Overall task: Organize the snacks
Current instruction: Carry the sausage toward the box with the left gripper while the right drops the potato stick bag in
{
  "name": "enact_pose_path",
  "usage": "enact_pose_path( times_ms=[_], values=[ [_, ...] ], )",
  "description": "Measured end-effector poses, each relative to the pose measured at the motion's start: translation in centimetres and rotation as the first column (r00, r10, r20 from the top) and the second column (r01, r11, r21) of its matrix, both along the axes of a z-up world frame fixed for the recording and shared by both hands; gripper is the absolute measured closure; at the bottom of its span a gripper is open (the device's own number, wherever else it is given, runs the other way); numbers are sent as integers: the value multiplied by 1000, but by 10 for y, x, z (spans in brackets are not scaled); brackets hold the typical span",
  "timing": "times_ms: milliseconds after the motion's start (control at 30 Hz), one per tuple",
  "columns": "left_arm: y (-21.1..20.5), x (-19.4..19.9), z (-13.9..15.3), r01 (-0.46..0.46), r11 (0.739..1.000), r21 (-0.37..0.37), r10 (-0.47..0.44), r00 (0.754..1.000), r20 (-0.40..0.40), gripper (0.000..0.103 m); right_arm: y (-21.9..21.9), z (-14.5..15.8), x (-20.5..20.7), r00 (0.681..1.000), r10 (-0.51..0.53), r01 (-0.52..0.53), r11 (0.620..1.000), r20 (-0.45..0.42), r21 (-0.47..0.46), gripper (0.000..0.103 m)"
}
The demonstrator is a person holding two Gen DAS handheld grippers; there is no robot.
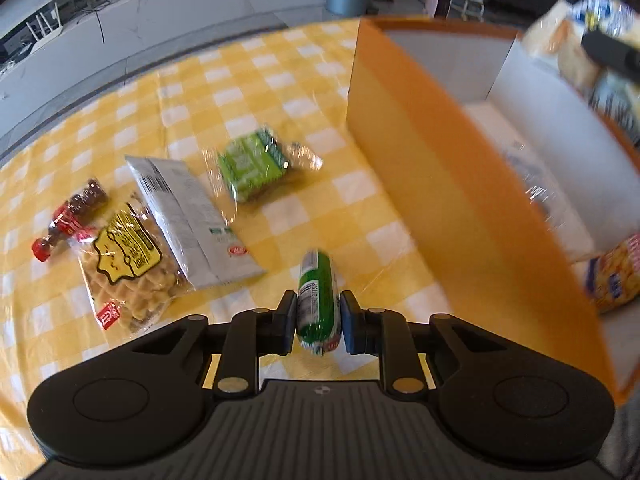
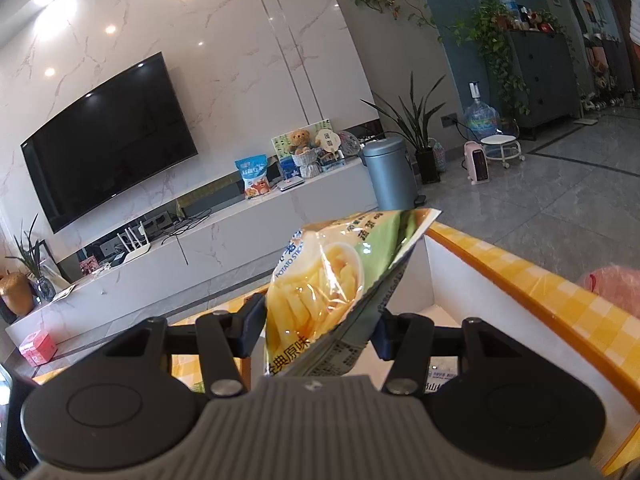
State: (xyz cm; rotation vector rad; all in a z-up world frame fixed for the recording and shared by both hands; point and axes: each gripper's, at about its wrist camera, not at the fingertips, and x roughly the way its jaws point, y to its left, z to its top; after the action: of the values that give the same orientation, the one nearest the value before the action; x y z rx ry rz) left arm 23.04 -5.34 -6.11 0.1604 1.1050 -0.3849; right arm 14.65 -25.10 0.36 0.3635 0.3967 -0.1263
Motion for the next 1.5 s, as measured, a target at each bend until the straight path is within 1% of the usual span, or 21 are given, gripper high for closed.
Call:
enact_pose_path(
  times_ms=[100, 167, 200, 233, 333, 433, 533, 600, 667, 733, 800, 833, 867, 933, 967, 1067, 1167, 1233, 1433, 1467, 1500],
  values=[
    [1, -8, 20, -43, 998, -48, 46, 997, 55, 78, -7, 8, -7, 1000, 11, -10, 1000, 4, -8, 51],
    [-2, -14, 34, -66, 996, -58, 72, 992, 107, 78, -22, 12, -10, 999, 43, -43, 998, -11, 50, 51],
    [-3, -17, 40, -72, 995, -65, 80, 989, 126, 78, -30, 14, -14, 999, 46, -46, 996, -5, 73, 51],
    [-5, -20, 46, -79, 994, -76, 89, 986, 140, 78, -36, 16, -20, 999, 47, -47, 996, 4, 71, 50],
    [-10, -27, 64, -84, 989, -123, 103, 981, 163, 78, -54, 23, -33, 1000, 3, -3, 999, 5, 51, 50],
    [-15, -34, 81, -67, 982, -176, 101, 976, 192, 78, -78, 22, -44, 998, -53, 54, 995, -21, 80, 50],
    [-23, -37, 94, -49, 973, -226, 97, 974, 205, 78, -95, 12, -46, 992, -106, 114, 987, -72, 113, 50],
    [-28, -36, 98, -37, 965, -260, 92, 974, 206, 78, -98, 5, -42, 990, -100, 113, 985, -102, 133, 50],
    [-33, -35, 103, -29, 956, -293, 94, 973, 213, 78, -96, -3, -35, 991, -54, 75, 983, -122, 167, 50],
    [-38, -35, 106, -30, 948, -317, 108, 966, 233, 78, -95, -10, -29, 990, -8, 40, 974, -140, 224, 50],
    [-41, -31, 105, -40, 943, -330, 129, 959, 252, 78, -94, -17, -22, 986, 15, 31, 962, -169, 272, 50],
    [-44, -29, 104, -45, 941, -336, 138, 957, 256, 78, -92, -18, -20, 983, 16, 35, 962, -185, 270, 50],
    [-46, -28, 103, -48, 938, -344, 143, 955, 259, 78, -91, -19, -19, 979, 7, 45, 968, -205, 248, 50],
    [-47, -27, 100, -40, 934, -355, 140, 956, 260, 78, -88, -17, -19, 969, -45, 94, 977, -243, 192, 48],
    [-49, -26, 98, -38, 932, -360, 138, 957, 256, 78, -89, -16, -21, 965, -70, 118, 977, -252, 180, 48],
    [-54, -24, 92, -43, 930, -364, 140, 960, 243, 78, -93, -15, -26, 967, -72, 120, 974, -244, 191, 49],
    [-56, -24, 90, -36, 933, -359, 131, 961, 244, 78, -92, -16, -25, 961, -85, 128, 980, -265, 149, 49],
    [-60, -25, 88, -30, 931, -363, 126, 962, 241, 78, -93, -16, -25, 961, -90, 132, 980, -262, 149, 49],
    [-69, -23, 89, -6, 927, -374, 109, 961, 254, 78, -99, -3, -38, 977, -144, 169, 974, -159, 154, 47],
    [-71, -22, 89, -3, 927, -374, 106, 961, 255, 78, -100, -2, -39, 977, -148, 172, 972, -151, 161, 46],
    [-73, -21, 90, 0, 928, -373, 104, 960, 258, 78, -100, -3, -38, 977, -146, 171, 972, -153, 164, 48]
  ],
)
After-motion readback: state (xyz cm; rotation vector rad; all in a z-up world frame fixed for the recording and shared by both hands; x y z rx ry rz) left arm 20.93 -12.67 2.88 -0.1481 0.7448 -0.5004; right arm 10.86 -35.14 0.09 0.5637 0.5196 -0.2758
